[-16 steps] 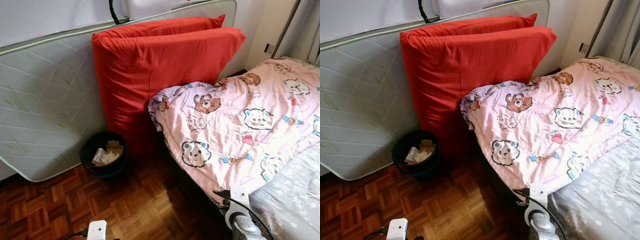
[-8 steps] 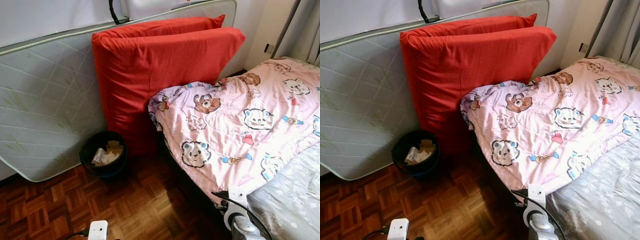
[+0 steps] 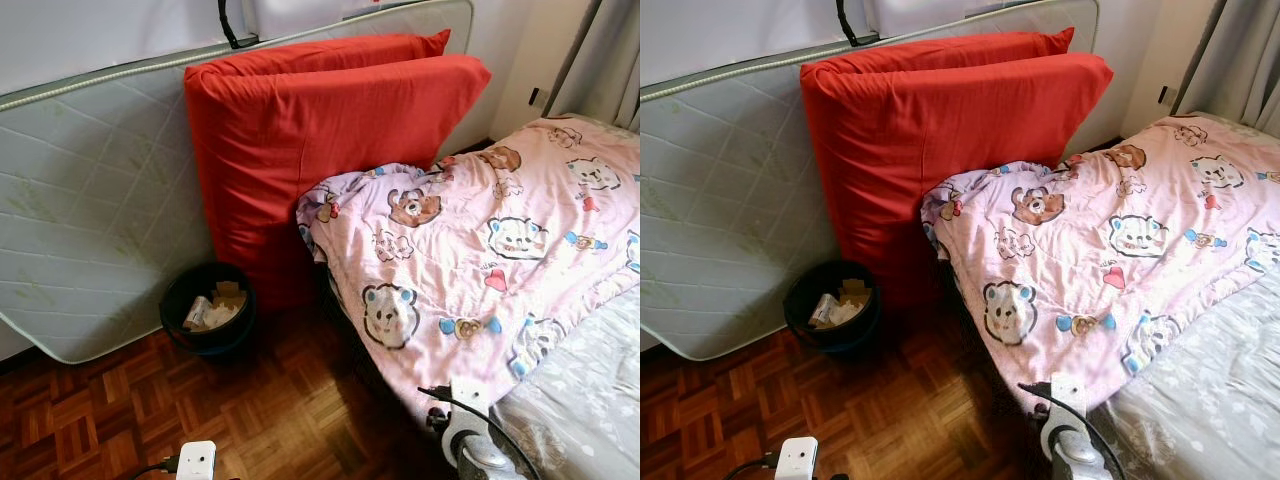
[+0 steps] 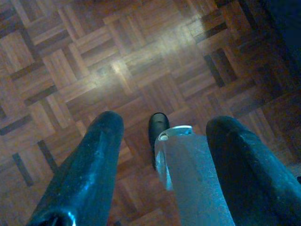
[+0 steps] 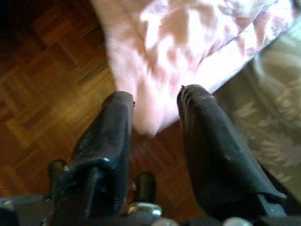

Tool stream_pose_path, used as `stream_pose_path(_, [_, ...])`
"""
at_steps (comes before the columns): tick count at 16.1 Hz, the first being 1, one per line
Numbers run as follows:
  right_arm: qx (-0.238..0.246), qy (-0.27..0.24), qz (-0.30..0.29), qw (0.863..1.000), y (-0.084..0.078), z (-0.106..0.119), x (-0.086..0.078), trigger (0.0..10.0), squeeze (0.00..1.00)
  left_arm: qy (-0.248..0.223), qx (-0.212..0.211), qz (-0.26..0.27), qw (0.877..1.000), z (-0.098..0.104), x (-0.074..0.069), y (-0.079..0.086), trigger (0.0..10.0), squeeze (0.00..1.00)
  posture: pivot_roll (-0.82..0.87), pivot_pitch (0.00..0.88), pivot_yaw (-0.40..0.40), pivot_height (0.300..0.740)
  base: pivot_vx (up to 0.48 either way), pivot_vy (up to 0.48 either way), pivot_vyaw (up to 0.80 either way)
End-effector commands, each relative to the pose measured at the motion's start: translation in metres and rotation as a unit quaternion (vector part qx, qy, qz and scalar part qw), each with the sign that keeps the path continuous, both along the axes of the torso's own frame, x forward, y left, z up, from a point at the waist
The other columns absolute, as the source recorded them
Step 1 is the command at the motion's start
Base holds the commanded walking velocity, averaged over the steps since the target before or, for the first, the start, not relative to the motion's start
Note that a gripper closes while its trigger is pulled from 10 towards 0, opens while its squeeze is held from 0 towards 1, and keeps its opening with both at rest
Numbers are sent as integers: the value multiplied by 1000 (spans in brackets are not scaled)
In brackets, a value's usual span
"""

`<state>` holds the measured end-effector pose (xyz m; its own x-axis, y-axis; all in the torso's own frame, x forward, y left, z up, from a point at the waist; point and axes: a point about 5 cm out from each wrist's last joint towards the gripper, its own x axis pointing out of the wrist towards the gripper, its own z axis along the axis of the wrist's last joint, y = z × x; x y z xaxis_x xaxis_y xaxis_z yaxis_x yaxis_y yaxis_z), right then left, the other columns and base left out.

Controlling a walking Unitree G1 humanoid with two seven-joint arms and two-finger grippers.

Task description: Clean up the room

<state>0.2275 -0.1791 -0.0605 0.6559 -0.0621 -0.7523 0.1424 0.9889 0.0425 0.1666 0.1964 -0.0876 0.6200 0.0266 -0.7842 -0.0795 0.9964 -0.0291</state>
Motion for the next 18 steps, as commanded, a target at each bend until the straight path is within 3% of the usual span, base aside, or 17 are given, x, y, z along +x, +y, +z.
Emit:
stream_pose_path(1, [23,23,-3,999,4,-6,-7,10000,514,7,6,-2,1000,-1,-5,5,10000,0,-1,9,37,740,0,0,0])
stream_pose_path(2, [26,29,0,999,5,-7,-9,10000,486,8,6,-3,1000,-1,-4,5,10000,0,-1,9,37,740,0,0,0])
stream_pose_path(3, [27,33,3,999,5,-8,-11,10000,282,8,6,-3,1000,-1,-4,5,10000,0,0,12,37,740,0,0,0])
stream_pose_path(4, [34,31,2,999,6,-8,-11,10000,0,8,6,-4,1000,-1,-4,5,10000,0,0,12,37,740,0,0,0])
stream_pose_path(8, [50,-1,3,999,8,-6,-9,10000,0,8,8,-4,1000,-1,-3,5,10000,0,-5,12,36,740,0,0,0])
stream_pose_path(12, [29,6,-13,999,-2,-11,-20,10000,0,9,6,-1,1000,-1,-3,3,10000,0,-6,6,36,740,0,0,0])
stream_pose_path(15, [9,29,-56,998,-16,-19,-38,10000,0,9,6,1,1000,-1,-2,1,10000,0,-7,2,34,740,0,0,0])
stream_pose_path(18, [5,74,-58,996,-22,-31,-65,10000,0,7,6,7,1000,-1,-1,1,10000,0,-5,0,30,740,0,0,0])
